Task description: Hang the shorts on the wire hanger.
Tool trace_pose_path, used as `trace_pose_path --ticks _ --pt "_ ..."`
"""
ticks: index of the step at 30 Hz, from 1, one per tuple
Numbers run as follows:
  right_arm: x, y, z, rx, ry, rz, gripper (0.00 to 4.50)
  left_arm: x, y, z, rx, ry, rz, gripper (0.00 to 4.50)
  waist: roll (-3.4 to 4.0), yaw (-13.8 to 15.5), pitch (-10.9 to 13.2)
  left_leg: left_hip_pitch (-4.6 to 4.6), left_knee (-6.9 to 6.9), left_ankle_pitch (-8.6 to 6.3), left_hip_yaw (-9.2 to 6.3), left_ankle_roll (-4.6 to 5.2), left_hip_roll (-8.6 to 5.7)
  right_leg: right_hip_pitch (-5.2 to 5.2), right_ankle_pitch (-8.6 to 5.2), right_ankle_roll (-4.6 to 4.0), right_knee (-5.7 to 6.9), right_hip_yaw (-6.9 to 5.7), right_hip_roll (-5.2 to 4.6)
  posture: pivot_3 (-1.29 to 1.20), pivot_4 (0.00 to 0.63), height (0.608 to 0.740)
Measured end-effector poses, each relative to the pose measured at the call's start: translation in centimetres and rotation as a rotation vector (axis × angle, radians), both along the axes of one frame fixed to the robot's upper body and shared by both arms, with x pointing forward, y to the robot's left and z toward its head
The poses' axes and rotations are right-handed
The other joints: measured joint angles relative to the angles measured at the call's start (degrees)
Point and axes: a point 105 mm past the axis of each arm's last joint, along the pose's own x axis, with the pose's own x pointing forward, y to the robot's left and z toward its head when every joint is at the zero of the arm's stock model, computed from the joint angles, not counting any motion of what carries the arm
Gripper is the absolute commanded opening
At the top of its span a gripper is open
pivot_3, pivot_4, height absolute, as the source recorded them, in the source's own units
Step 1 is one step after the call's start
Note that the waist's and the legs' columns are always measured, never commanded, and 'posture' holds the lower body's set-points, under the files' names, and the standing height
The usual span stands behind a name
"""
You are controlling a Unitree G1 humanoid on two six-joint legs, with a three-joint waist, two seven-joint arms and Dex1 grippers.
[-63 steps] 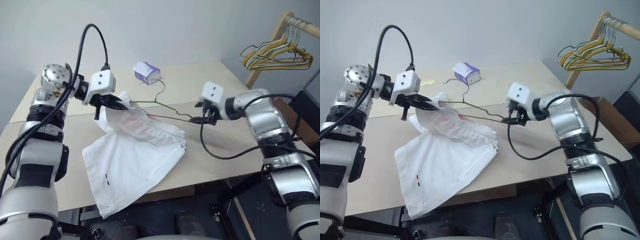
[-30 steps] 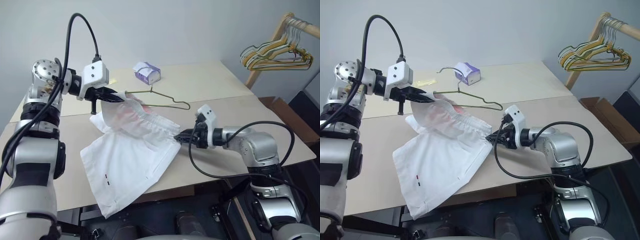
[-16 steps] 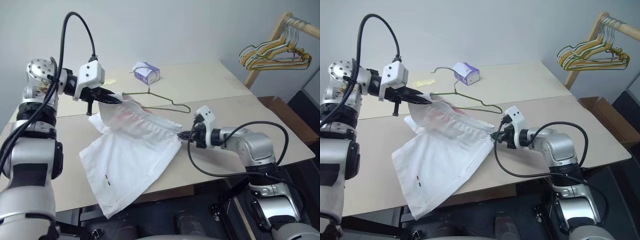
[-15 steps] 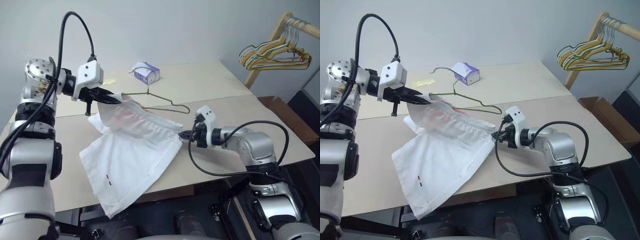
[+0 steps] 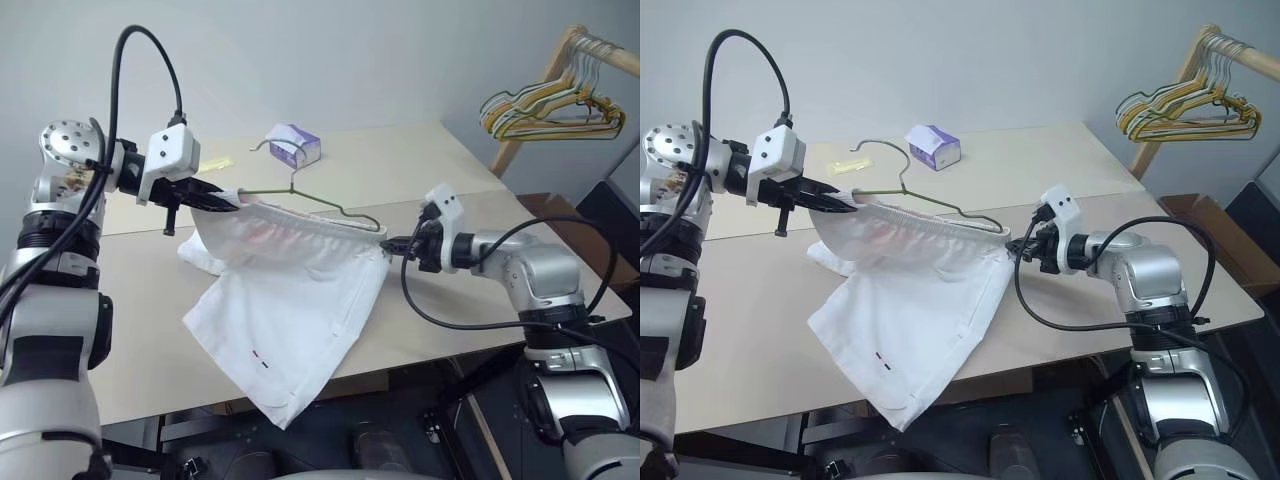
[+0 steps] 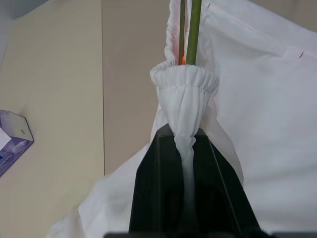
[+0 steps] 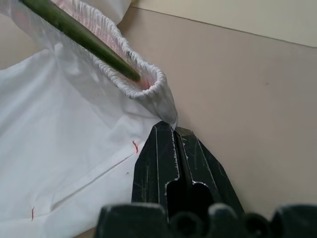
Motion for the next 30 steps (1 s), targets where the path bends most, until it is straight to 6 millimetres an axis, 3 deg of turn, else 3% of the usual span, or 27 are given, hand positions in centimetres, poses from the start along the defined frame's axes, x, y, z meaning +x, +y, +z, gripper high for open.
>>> trace_pose_path --ticks 10,16,20,30 --pt "-0.2 -0.4 1.1 -0.061 -0.066 0.037 0.03 0.3 0.5 -0.8 0.068 0.000 0.033 0.00 0.00 0.08 0.00 -0.02 0.00 0.00 0.00 0.00 -0.01 0.00 0.00 0.00 0.00 -0.01 -0.01 -0.10 0.000 0.740" --pt "-0.9 1.5 5.7 -0.205 -0.232 0.166 0.03 0.7 0.6 -1.4 0.082 -0.010 0.057 0.00 0.02 -0.03 0.01 0.01 0.01 0.00 0.03 0.00 0.01 -0.04 0.00 0.00 0.01 0.01 0.00 -0.12 0.000 0.740" --pt "-1.3 4.0 8.7 -0.348 -0.361 0.275 0.03 1.1 -0.3 -0.8 0.040 -0.032 0.042 0.00 0.04 -0.06 0.02 -0.04 0.00 0.00 0.06 0.00 0.02 -0.11 0.00 0.00 0.03 0.02 0.01 -0.12 0.000 0.740" --pt "-1.0 5.9 9.2 -0.434 -0.423 0.354 0.03 1.3 -0.2 -0.4 0.021 -0.051 0.063 0.00 0.04 0.03 0.02 -0.09 0.01 -0.01 0.07 0.02 0.00 -0.11 0.01 0.01 0.18 0.00 -0.02 -0.10 0.000 0.740"
